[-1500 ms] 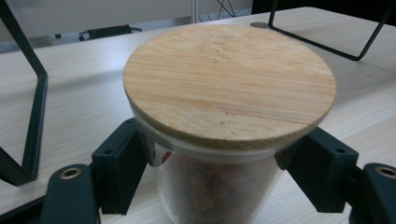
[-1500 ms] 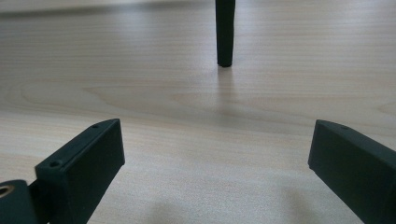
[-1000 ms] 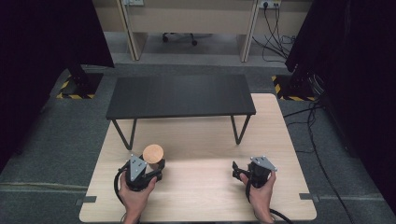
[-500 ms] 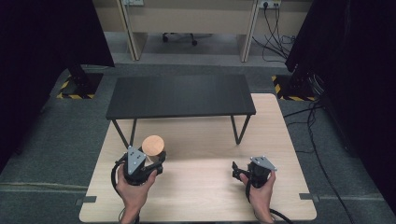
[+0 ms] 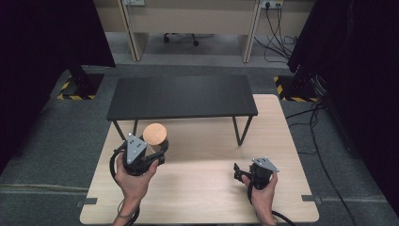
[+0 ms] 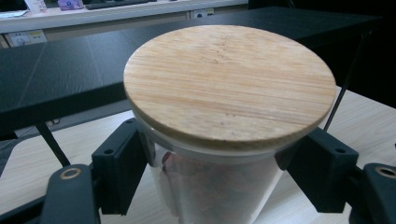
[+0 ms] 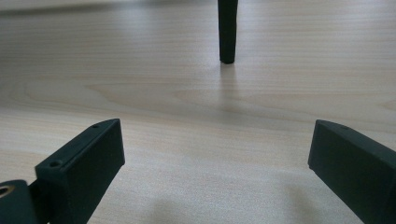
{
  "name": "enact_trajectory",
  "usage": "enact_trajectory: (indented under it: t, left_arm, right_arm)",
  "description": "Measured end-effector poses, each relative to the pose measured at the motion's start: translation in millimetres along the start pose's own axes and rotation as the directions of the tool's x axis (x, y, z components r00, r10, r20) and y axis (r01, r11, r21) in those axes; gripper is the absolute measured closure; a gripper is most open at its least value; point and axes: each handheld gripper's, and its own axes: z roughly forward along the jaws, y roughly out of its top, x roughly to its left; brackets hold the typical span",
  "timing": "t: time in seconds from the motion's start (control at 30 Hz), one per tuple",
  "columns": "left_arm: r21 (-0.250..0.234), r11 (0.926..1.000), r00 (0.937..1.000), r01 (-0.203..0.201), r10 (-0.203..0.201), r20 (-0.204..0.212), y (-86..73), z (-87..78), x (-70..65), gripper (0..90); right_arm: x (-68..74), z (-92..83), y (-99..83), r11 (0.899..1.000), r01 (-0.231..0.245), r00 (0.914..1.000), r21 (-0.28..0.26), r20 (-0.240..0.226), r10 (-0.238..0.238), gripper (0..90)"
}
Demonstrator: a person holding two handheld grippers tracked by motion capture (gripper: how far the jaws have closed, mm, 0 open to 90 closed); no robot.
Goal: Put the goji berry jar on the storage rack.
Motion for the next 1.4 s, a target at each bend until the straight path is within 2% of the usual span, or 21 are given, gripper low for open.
enact_trajectory:
  t: [0.3,0.43,0.8,1.0,1.13,1.4]
  left_arm:
    - [-0.031,0.9993,0.9997,-0.023,0.023,-0.005,19.8,0.2,0.0,25.3]
    - [-0.032,0.9989,0.9993,-0.035,0.035,-0.011,33.7,3.1,1.9,25.3]
    - [-0.03,0.9982,0.9982,-0.051,0.051,-0.031,54.7,14.4,6.4,25.3]
    - [-0.026,0.9978,0.9968,-0.061,0.06,-0.053,68.4,28.8,9.7,25.3]
    - [-0.011,0.9973,0.9949,-0.073,0.072,-0.071,76.9,44.2,12.2,25.3]
    - [0.007,0.9972,0.9925,-0.074,0.075,-0.097,81.1,68.2,15.1,25.2]
  right_arm:
    - [-0.6,0.5,1.2,1.0,0.001,1.0,0.007,-0.004,-0.001,3.7]
    - [-1.2,0.7,1.4,1.0,0.0,1.0,0.008,-0.006,0.0,4.0]
    - [-2.6,1.2,2.1,1.0,0.002,0.9999,0.012,-0.013,-0.001,4.2]
    - [-2.9,1.3,2.4,1.0,0.002,0.9999,0.013,-0.016,-0.002,4.2]
    - [-3.7,1.3,2.4,1.0,0.0,0.9998,0.013,-0.019,0.0,4.2]
    - [-4.5,1.7,3.1,1.0,-0.002,0.9997,0.017,-0.023,0.002,4.3]
